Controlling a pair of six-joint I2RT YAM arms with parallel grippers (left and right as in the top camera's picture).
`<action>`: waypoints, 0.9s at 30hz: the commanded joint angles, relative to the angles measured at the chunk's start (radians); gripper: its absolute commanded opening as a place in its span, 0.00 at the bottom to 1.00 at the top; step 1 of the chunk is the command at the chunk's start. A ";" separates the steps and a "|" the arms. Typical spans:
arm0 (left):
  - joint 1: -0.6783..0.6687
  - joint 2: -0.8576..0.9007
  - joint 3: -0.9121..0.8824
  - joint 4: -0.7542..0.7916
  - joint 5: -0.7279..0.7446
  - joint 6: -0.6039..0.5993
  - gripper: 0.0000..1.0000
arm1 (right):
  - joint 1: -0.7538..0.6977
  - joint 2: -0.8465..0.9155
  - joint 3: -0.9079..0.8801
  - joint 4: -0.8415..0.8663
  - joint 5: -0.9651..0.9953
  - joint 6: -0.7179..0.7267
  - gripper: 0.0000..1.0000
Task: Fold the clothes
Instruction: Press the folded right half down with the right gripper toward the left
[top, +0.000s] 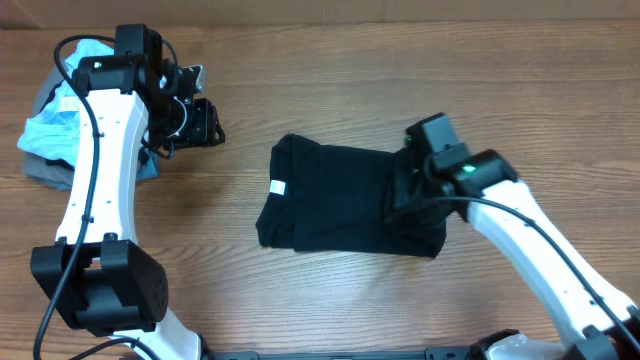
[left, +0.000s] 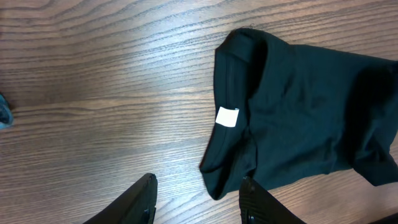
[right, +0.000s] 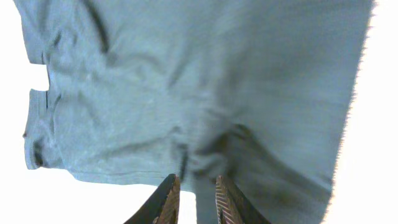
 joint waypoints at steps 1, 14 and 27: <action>-0.003 0.002 0.025 0.000 0.014 0.023 0.47 | -0.077 -0.003 0.003 -0.045 0.075 0.040 0.23; -0.003 0.002 0.025 -0.003 0.015 0.023 0.47 | 0.062 0.208 -0.249 0.234 -0.459 0.045 0.15; -0.003 0.002 0.025 -0.008 0.015 0.023 0.46 | -0.081 0.050 -0.062 0.177 -0.246 0.094 0.08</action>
